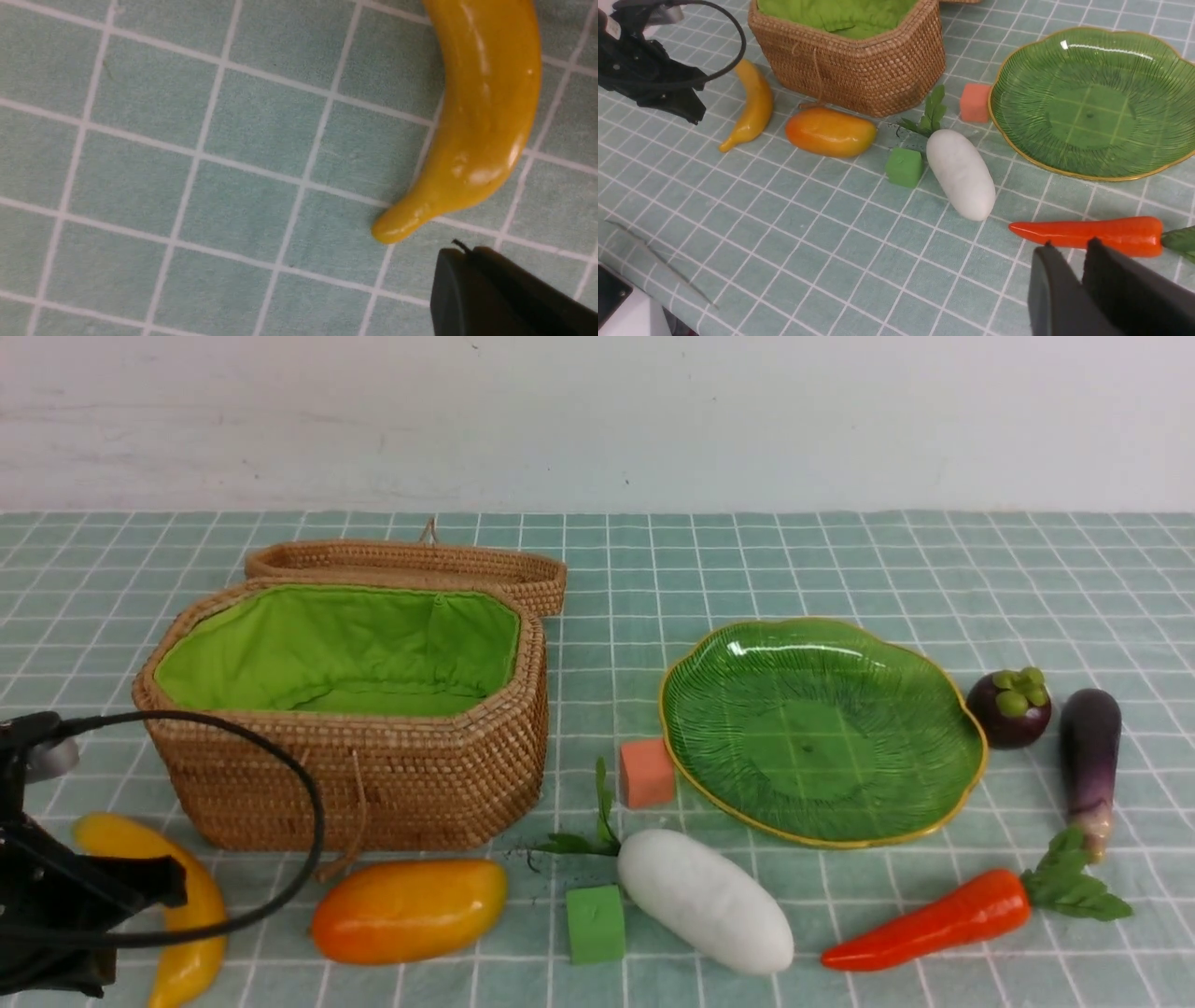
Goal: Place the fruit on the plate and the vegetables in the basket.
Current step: Use the left arm to grab a banana and put it into the right plate
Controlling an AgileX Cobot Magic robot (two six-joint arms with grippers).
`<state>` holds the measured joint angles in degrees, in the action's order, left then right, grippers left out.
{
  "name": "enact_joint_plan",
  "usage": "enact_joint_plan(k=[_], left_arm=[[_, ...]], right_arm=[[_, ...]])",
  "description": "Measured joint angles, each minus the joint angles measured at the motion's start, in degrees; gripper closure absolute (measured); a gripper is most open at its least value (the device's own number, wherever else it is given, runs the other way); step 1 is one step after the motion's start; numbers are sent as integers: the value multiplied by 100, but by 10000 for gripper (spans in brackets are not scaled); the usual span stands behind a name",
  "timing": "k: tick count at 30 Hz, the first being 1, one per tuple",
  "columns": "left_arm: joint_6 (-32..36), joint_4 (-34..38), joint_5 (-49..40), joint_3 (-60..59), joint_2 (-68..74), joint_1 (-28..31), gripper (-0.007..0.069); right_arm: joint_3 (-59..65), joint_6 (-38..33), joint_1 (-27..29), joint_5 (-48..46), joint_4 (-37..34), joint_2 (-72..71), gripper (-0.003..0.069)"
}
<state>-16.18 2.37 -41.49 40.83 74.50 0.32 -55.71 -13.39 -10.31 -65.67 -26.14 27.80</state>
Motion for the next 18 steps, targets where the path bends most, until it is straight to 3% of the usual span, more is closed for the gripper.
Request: enact_joint_plan(k=[4,9,11,14,18], left_arm=[[541,538,97,0,268,6,511],[758,527,625,0,750,6,256],[772,521,852,0,848,6,195],[792,475,1261,0,1037,6,141],[809,357,1558,0,1272,6,134]], right_arm=[[0,-4,0,0,0,0,551],[0,-6,0,0,0,0,549],[0,-6,0,0,-14,0,550],[0,-11,0,0,-21,0,550],[0,-14,0,0,-35,0,547]])
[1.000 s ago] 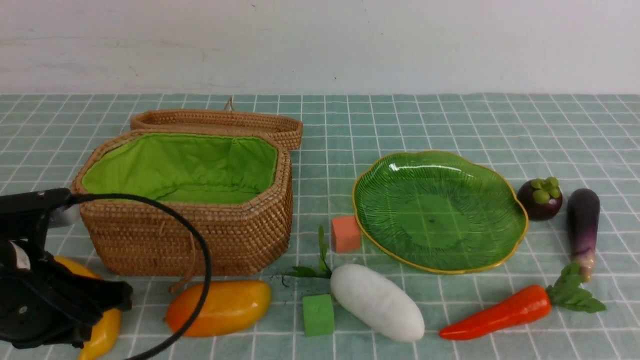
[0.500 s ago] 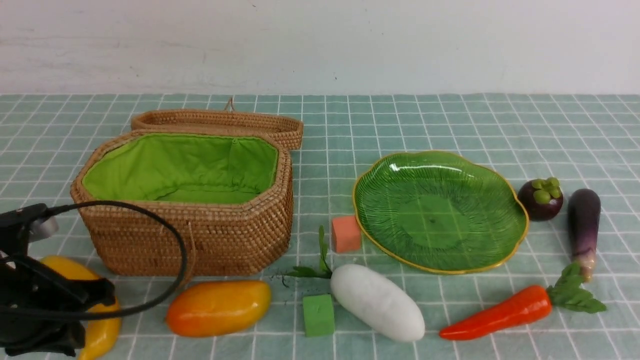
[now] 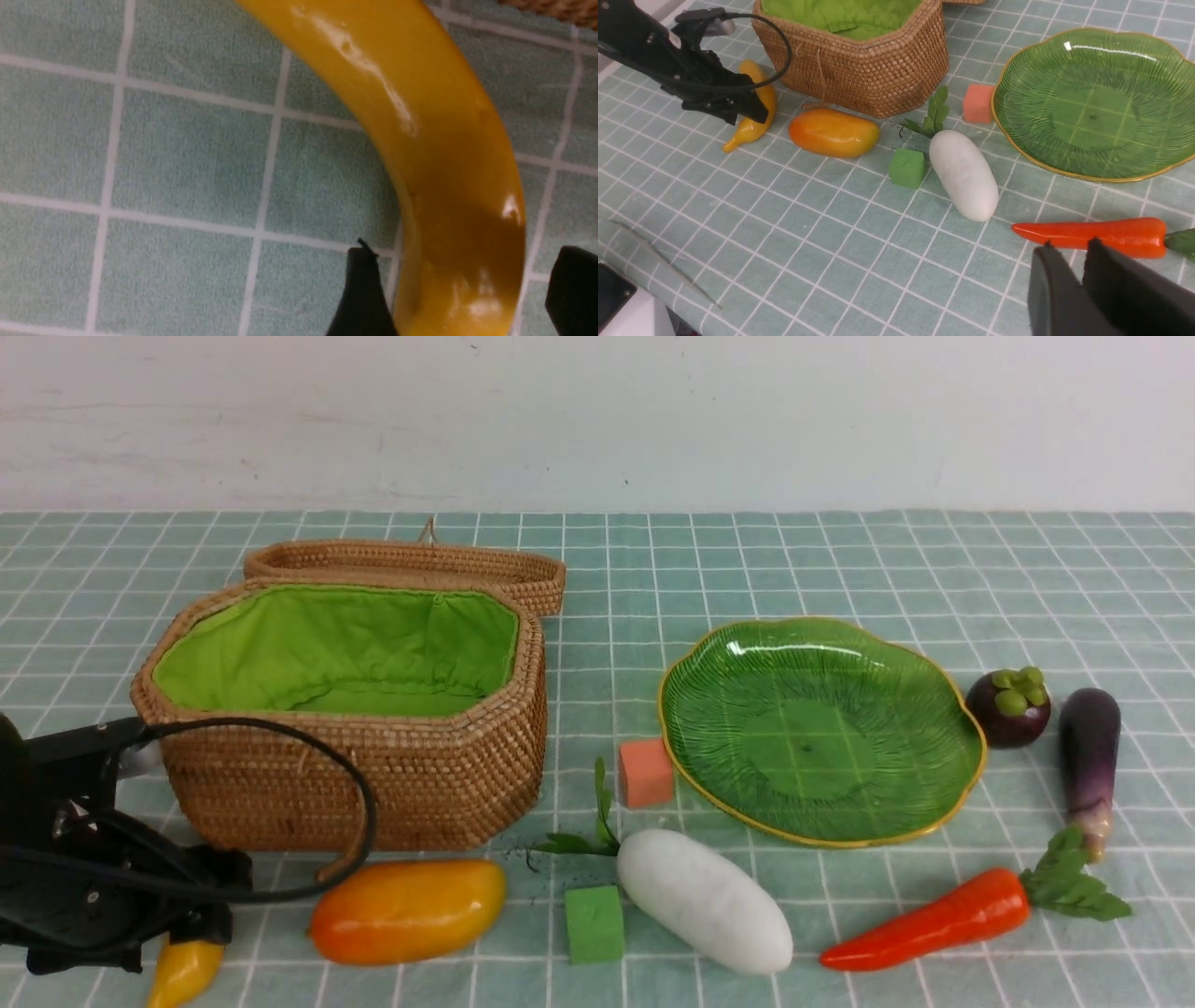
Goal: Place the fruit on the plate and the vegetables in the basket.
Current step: Use the left arm to grab a banana and put it into the right plate
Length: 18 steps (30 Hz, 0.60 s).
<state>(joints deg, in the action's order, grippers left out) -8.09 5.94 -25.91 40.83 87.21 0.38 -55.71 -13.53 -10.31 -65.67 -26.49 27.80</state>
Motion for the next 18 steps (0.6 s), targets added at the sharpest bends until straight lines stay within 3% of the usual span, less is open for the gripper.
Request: enact_joint_plan(k=[5,11,18], left_arm=[[0,-137,113,0,346,0,172],[-63,-271,88,66,580,0,300],[-1153,-536,-171,79,440,21,317]], right_arm=[[0,-7,0,0,0,0,545],[0,-137,0,0,0,0,540],[0,-137,0,0,-7,0,536]])
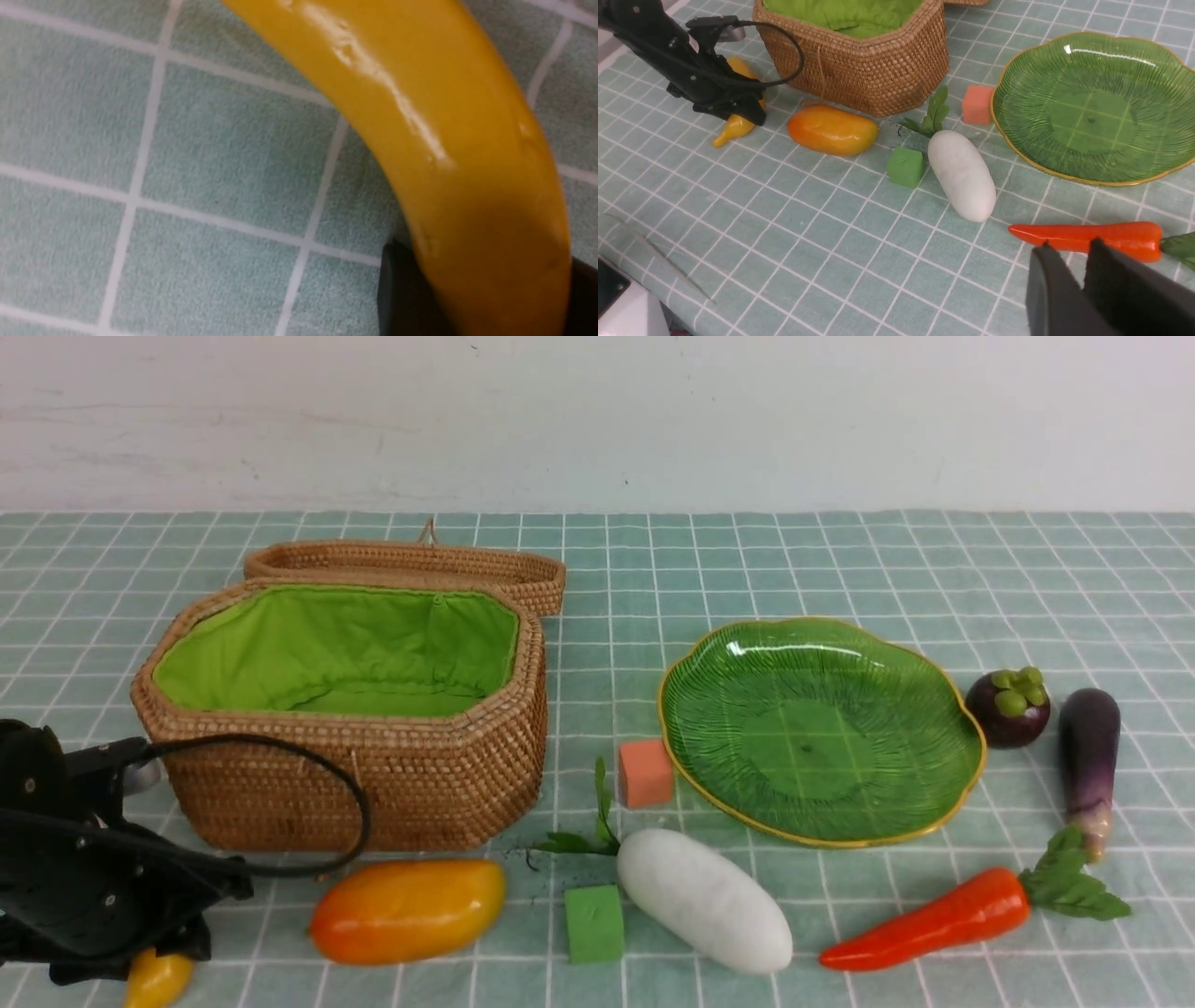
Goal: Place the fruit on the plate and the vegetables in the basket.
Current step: Use the left arm to grab a banana and put it into the right plate
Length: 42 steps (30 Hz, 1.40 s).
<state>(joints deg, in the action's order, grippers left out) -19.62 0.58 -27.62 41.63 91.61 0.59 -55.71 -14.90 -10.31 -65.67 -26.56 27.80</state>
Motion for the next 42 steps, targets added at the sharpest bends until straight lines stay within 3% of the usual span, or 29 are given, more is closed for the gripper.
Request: enact_joint_plan(k=[6,10,13,14,15,17,18,22,26,27,31,42], left_arm=[[-962,-659,-478,-80,-1238,0,317],[-985,-851,-561,5,-2283,-73,317],[107,-583,-854,557,-3055,-602,317],[746,-338,-1003,815,-3140,-907,317],[839,-292,-1024,857,-3137,-962,317],[1731,160,-1221,1279,-3031,-1648,317],[2413,446,-1292,1647,-2724,-2188,317],[3300,551,-1518,2508,-1610,-3258,317],[3656,385,-1907,3384,-476,-3856,317],[3802,261,-2176,4168,422,-4092,317],[3939,186,-2504,5229,1472,-4282,317],[4071,255,-3387,9719,5199,-4328,317]], right_arm=[[0,0,0,5,-34,0,534],[0,0,0,58,-34,0,534],[0,0,0,258,-34,0,534],[0,0,0,347,-28,0,534],[0,0,0,367,-24,0,534],[-31,0,0,401,17,0,534],[-101,0,0,376,74,0,533],[-334,6,0,116,253,0,532],[-509,112,0,-144,290,0,531],[-553,221,0,-280,296,-6,530],[-564,376,0,-508,336,-6,530],[-564,433,0,-688,361,-16,545]])
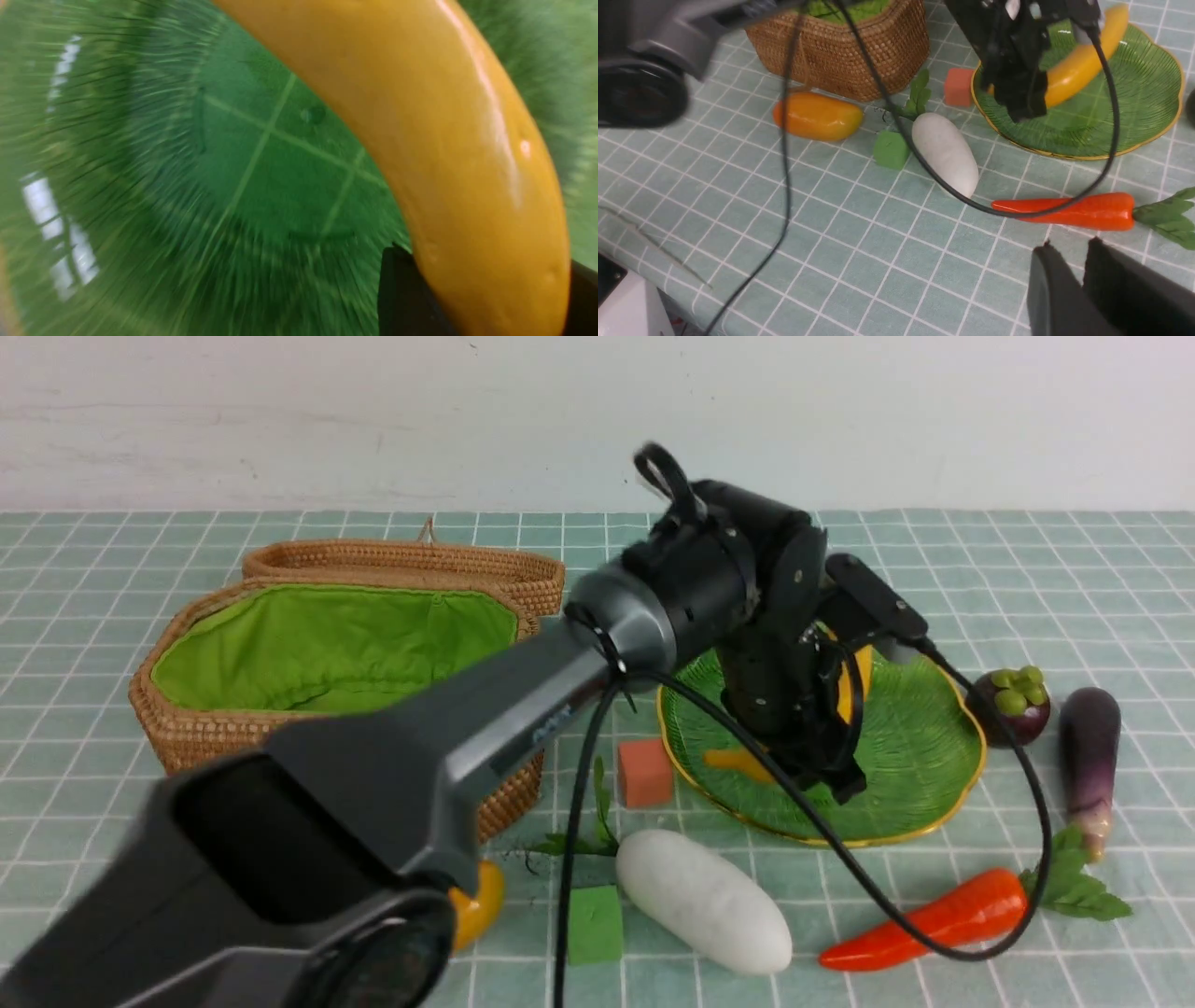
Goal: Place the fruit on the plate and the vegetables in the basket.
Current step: Use the left arm to grab a banana and put it into the right plate
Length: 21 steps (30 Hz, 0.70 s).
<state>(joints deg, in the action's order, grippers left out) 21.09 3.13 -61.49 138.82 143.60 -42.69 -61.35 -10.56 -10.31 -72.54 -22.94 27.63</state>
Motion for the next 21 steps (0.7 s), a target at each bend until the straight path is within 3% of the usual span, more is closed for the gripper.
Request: enact_joint_plan(k=[7,10,11,13,15,19,21], left_arm=[[-120,129,212,341,402,4,305],[-131,204,366,369,346,18,205],[-174,220,378,338,281,20,115],[-236,220,367,190,123,25,15],[-274,220,310,-124,-150,32,-30],[-286,220,6,-771,-763,32,-16],[-357,210,-598,-1421,-1544,32,75]], right_arm=[[35,0,0,0,-186,0,550],[95,0,0,0,-186,0,550],[118,0,0,0,-186,0,550],[134,0,0,0,-186,0,550],[144,0,0,0,-148,0,550],[144,0,0,7,9,0,550],[161,0,0,97,133,0,550]])
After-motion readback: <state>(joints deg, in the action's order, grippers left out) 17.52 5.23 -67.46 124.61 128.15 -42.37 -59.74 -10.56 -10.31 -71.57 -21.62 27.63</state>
